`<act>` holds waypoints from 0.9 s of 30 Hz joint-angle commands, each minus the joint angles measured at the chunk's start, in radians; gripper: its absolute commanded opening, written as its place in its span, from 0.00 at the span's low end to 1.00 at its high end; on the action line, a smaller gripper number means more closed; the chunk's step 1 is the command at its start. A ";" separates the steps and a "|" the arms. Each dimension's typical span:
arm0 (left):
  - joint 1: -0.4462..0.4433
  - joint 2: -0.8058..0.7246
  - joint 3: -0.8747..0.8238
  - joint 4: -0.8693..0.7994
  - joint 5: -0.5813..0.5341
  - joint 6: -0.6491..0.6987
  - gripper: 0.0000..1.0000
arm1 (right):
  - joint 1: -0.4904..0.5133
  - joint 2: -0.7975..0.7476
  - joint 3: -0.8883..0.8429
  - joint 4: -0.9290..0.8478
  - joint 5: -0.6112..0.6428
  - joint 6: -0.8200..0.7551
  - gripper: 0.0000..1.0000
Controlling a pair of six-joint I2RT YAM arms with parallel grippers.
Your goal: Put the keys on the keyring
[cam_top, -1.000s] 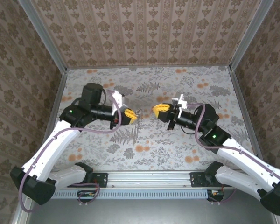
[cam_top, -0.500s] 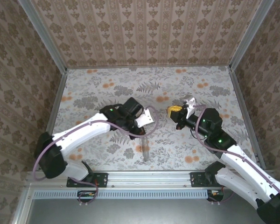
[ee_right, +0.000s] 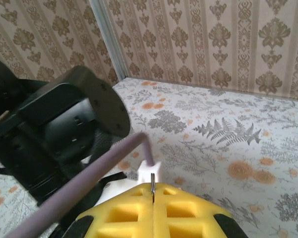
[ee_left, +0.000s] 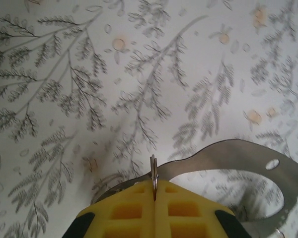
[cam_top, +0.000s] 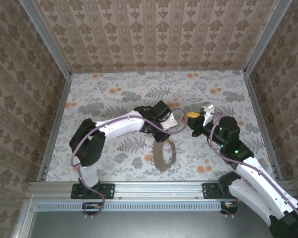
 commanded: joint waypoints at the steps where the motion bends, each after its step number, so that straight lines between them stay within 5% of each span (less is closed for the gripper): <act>1: 0.036 0.046 0.045 0.041 0.061 -0.056 0.02 | -0.011 0.008 -0.008 -0.010 -0.021 -0.010 0.00; 6: 0.057 0.064 0.029 0.058 0.082 -0.068 0.07 | -0.014 0.043 -0.003 -0.032 -0.019 -0.009 0.00; 15: 0.082 -0.020 -0.020 0.042 0.085 -0.064 0.41 | -0.015 0.093 -0.025 -0.015 -0.037 0.028 0.00; 27: 0.031 -0.360 -0.321 0.085 0.156 -0.146 0.45 | -0.014 0.231 -0.081 0.032 -0.066 0.115 0.00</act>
